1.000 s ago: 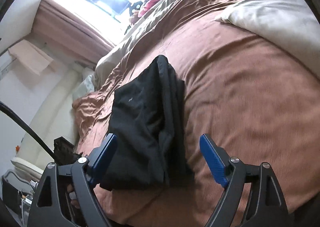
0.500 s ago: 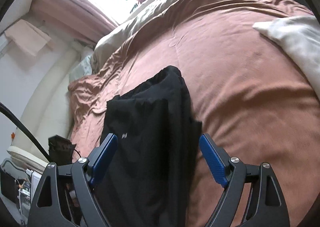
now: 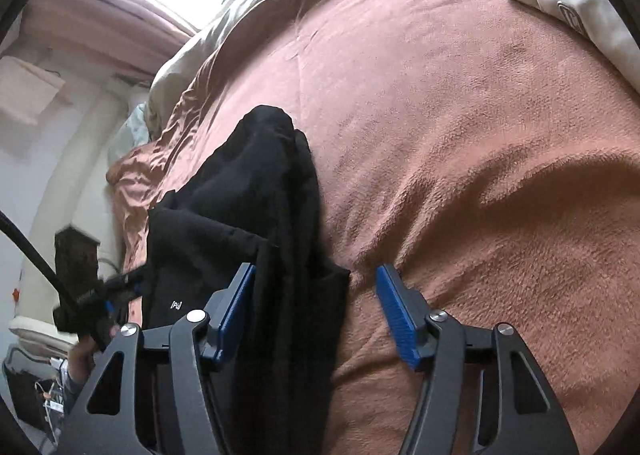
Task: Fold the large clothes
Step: 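Grasp the folded black shirt with both grippers and lift it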
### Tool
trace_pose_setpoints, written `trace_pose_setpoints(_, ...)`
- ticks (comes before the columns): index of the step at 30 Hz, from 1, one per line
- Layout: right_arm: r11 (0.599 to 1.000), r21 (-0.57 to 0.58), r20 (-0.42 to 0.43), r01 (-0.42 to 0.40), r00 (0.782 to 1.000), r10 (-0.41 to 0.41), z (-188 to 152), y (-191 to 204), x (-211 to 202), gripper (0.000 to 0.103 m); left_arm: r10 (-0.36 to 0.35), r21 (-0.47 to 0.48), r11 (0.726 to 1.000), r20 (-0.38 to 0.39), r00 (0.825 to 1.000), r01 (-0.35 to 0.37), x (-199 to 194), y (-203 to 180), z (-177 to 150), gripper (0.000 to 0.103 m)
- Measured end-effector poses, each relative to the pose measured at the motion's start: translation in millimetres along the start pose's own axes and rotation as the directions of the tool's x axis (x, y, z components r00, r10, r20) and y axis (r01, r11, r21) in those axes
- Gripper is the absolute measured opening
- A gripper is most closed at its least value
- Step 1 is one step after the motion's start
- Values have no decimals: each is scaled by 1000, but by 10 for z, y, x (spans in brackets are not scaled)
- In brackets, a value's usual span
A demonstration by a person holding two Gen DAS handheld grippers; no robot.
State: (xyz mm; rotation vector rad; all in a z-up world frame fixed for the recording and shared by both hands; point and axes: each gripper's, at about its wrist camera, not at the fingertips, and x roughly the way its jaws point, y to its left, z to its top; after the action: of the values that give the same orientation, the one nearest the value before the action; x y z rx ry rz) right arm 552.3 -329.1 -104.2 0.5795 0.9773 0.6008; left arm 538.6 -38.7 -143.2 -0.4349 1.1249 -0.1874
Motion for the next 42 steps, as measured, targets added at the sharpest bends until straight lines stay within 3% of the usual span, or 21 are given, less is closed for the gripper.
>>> trace_pose_setpoints(6, 997, 39, -7, -63, 998, 63, 7, -92, -54, 59, 46, -9, 999, -2, 999, -46, 233, -17, 289, 80)
trace_pose_setpoints(12, 990, 94, -46, -102, 993, 106, 65, -263, 4, 61, 49, -1, 999, 3, 999, -49, 283, -56, 258, 80)
trace_pose_setpoints(23, 975, 146, -177, -164, 966, 189, 166, -329, 239, 61, -63, -34, 997, -41, 997, 62, 12, 124, -285, 80)
trace_pose_setpoints(32, 970, 169, -177, -176, 963, 206, 386, -340, 554, 61, -97, -82, 992, -35, 995, 94, -45, 163, -451, 75)
trace_pose_setpoints(33, 970, 166, -173, -180, 963, 208, 391, -322, 574, 58, -93, -80, 993, -34, 995, 90, -54, 149, -452, 72)
trace_pose_setpoints(34, 967, 167, -162, -191, 962, 218, 414, -328, 592, 42, -91, -79, 993, -33, 995, 89, -70, 142, -461, 66)
trace_pose_setpoints(37, 963, 165, -138, -213, 962, 237, 339, -268, 563, 20, -89, -76, 993, -24, 996, 87, -151, 129, -481, 54)
trace_pose_setpoints(42, 975, 59, -85, -216, 972, 221, 236, 16, 425, 13, -101, -69, 992, 4, 995, 101, -346, 91, -510, 40)
